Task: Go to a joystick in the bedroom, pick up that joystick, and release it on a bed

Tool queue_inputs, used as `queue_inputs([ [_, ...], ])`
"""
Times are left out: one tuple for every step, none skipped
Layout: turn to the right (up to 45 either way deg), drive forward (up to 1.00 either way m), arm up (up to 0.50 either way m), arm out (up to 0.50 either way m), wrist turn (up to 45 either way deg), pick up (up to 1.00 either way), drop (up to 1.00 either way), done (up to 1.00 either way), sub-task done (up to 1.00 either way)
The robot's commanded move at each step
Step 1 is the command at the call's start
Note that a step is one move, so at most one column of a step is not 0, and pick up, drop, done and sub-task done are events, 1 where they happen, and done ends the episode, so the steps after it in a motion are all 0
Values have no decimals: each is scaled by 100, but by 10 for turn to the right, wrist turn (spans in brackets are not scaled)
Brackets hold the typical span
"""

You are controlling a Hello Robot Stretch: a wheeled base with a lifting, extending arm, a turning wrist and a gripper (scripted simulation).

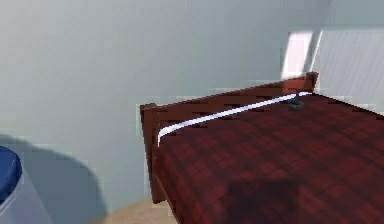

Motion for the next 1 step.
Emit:
queue_inputs([
  [-60,0,0,0,0,0,0,0,0],
])
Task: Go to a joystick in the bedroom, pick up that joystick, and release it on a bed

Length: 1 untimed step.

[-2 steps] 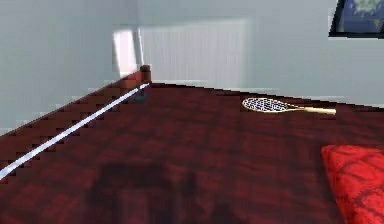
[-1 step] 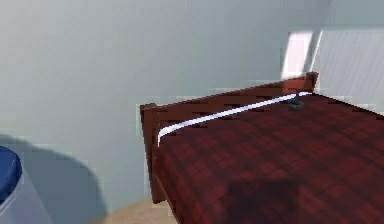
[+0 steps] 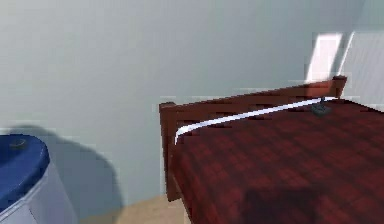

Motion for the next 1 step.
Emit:
queue_inputs([
  [-30,0,0,0,0,0,0,0,0],
])
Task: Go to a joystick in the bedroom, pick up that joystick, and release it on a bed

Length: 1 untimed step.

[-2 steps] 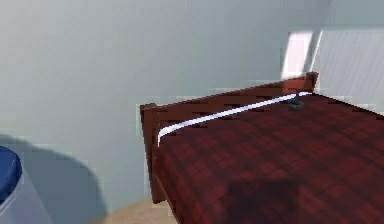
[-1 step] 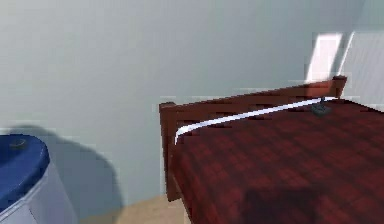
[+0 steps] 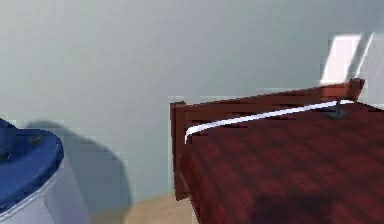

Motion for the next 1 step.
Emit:
queue_inputs([
  [450,0,0,0,0,0,0,0,0],
])
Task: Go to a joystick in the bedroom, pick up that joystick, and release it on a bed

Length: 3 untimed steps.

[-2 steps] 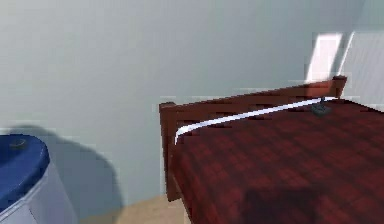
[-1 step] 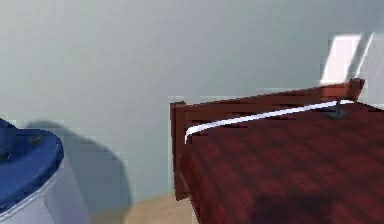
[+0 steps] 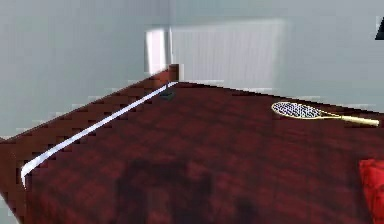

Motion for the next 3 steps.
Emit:
queue_inputs([
  [450,0,0,0,0,0,0,0,0],
  [450,0,0,0,0,0,0,0,0],
  [90,0,0,0,0,0,0,0,0],
])
